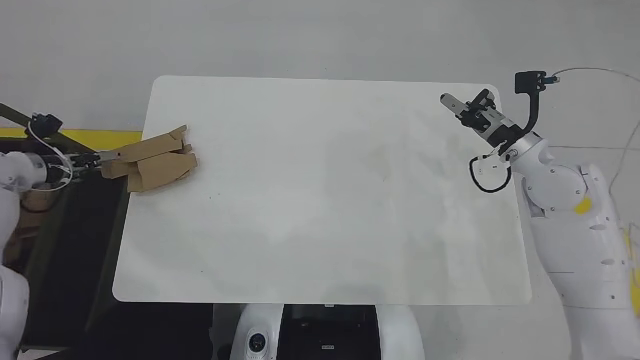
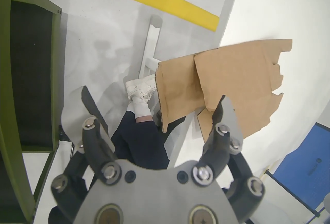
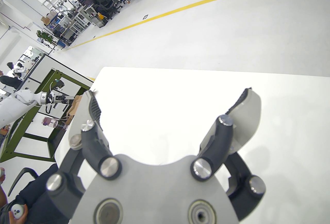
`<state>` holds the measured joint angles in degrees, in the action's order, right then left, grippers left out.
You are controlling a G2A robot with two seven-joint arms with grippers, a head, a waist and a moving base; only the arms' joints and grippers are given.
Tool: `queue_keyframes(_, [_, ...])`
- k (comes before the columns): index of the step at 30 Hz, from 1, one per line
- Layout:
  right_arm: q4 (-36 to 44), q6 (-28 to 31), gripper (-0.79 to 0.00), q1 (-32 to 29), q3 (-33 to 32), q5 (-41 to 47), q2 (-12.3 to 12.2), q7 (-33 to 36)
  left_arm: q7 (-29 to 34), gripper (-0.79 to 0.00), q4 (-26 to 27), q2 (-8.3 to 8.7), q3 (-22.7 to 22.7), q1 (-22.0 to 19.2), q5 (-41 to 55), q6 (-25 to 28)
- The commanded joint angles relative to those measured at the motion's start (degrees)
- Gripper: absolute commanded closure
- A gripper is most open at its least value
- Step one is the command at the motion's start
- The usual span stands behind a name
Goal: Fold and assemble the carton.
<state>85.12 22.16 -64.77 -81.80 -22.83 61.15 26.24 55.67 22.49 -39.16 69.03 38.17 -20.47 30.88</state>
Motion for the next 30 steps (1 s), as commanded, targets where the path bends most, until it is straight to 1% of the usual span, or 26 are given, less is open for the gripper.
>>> queue_keyframes(1, [0.0,0.0,-0.785,0.0,0.0,0.0,0.0,0.0,-0.3,-0.169,-0.8,-0.25,-0.5,-0.5,-0.6,-0.4])
queue_keyframes(3, [0.0,0.0,-0.785,0.0,0.0,0.0,0.0,0.0,-0.7,-0.099,-1.6,-0.54,-0.9,-1.1,-1.0,-0.8])
queue_keyframes(6, [0.0,0.0,-0.785,0.0,0.0,0.0,0.0,0.0,-0.7,-0.034,-2.7,-0.92,-1.3,-1.8,-1.1,-0.6])
queue_keyframes(7, [0.0,0.0,-0.785,0.0,0.0,0.0,0.0,0.0,-0.7,0.000,-3.1,-1.02,-1.3,-2.1,-1.1,-0.6])
queue_keyframes(13, [0.0,0.0,-0.785,0.0,0.0,0.0,0.0,0.0,-0.5,0.000,-5.0,-1.45,-1.3,-3.3,0.1,0.6])
queue_keyframes(18, [0.0,0.0,-0.785,0.0,0.0,0.0,0.0,0.0,-0.4,0.000,-6.2,-1.46,-0.6,-4.2,1.9,1.9])
queue_keyframes(23, [0.0,0.0,-0.785,0.0,0.0,0.0,0.0,0.0,0.0,0.000,-7.2,-1.03,1.1,-5.2,5.3,3.6])
queue_keyframes(30, [0.0,0.0,-0.785,0.0,0.0,0.0,0.0,0.0,2.8,0.000,-7.1,0.07,5.2,-6.1,14.3,8.0])
